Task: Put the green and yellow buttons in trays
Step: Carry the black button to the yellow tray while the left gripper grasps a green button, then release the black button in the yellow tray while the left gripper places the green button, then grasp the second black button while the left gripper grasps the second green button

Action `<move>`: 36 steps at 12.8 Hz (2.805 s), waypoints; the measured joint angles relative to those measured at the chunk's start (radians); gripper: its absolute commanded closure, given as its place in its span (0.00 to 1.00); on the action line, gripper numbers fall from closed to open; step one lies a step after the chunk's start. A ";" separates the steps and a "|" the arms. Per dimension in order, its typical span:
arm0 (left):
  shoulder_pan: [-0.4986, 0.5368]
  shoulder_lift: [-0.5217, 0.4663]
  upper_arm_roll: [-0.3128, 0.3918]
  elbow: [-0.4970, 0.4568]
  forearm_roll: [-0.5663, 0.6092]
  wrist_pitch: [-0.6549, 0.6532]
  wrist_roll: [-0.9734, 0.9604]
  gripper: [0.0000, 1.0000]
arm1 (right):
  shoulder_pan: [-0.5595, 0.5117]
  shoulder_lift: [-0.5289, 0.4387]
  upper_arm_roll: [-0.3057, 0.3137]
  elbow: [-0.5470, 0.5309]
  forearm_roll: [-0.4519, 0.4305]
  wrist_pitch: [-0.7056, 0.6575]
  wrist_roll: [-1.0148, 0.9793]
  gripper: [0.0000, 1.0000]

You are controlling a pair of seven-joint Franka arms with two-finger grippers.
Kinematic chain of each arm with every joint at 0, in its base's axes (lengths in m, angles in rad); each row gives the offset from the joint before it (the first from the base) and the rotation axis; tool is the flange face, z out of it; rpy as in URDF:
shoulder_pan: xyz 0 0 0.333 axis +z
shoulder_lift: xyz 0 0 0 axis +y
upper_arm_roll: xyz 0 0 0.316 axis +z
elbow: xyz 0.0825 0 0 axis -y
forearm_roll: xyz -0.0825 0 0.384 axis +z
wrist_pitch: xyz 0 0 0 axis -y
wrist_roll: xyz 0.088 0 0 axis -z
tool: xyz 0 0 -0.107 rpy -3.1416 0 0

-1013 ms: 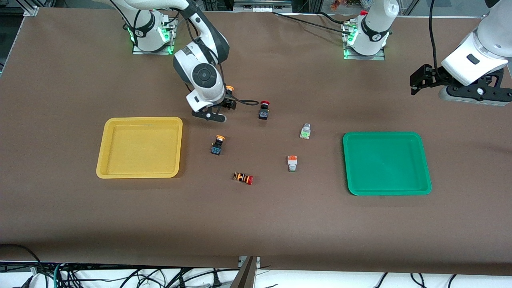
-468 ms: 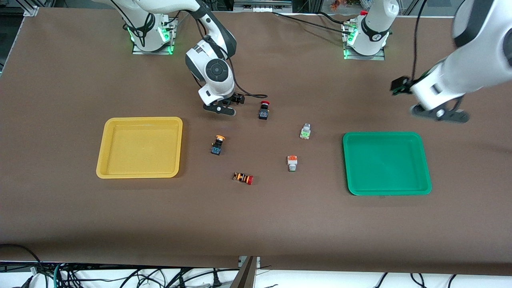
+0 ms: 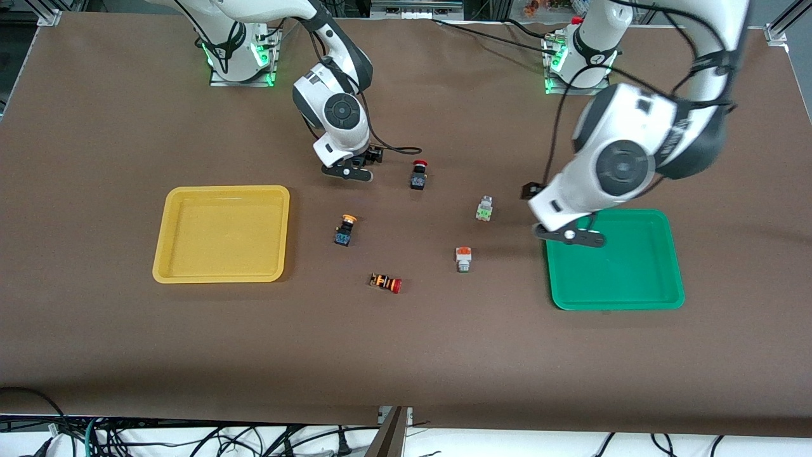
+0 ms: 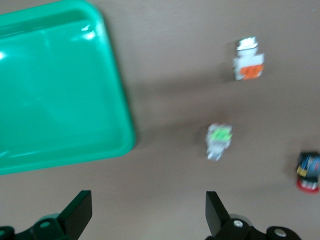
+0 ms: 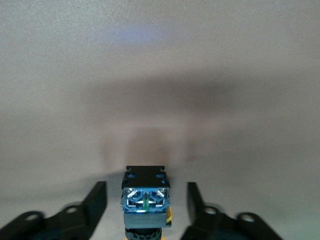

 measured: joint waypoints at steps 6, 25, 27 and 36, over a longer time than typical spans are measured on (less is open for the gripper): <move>-0.120 0.058 -0.001 -0.278 0.000 0.453 -0.088 0.00 | 0.001 -0.030 -0.033 0.007 0.000 -0.005 -0.063 0.92; 0.101 0.083 0.033 -0.049 0.149 0.063 0.580 1.00 | -0.382 0.104 -0.456 0.208 0.000 -0.158 -1.056 0.00; 0.167 0.111 0.034 -0.051 0.173 0.100 0.732 0.99 | -0.371 0.102 -0.429 0.268 0.000 -0.237 -1.064 0.00; 0.226 0.190 -0.031 -0.025 0.166 0.218 0.892 0.00 | -0.016 0.140 -0.392 0.516 0.003 -0.363 -0.644 0.00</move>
